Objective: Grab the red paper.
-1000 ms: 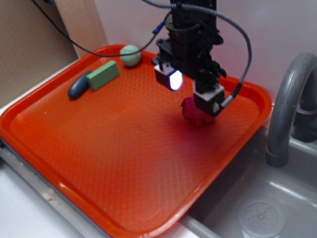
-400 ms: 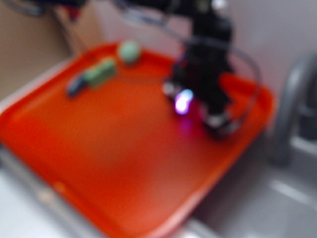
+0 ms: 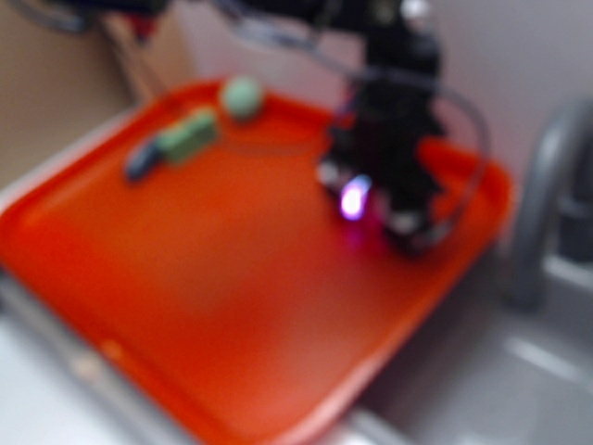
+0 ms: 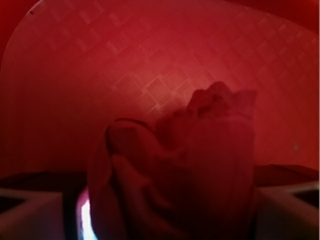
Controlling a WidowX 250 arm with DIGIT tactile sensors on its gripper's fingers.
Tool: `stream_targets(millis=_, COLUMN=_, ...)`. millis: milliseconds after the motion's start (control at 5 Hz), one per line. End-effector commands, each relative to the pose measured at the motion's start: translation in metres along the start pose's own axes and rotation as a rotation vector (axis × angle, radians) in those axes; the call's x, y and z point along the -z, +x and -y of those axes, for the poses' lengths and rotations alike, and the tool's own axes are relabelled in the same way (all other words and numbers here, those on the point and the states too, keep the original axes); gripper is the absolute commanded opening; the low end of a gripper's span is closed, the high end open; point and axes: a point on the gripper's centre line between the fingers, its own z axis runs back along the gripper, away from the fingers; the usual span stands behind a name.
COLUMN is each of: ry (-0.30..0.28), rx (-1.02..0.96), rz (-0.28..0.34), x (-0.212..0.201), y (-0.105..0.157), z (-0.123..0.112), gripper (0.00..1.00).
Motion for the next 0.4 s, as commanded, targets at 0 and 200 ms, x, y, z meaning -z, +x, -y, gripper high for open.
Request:
stream_targets(millis=0, ry=-0.078, rx=-0.032, rz=0.094, x=-0.064, y=-0.018, z=-0.018, gripper=0.0)
stream_targets(millis=200, ry=-0.224, rx=-0.053, rz=0.227, x=-0.106, y=-0.053, z=-0.058, gripper=0.0)
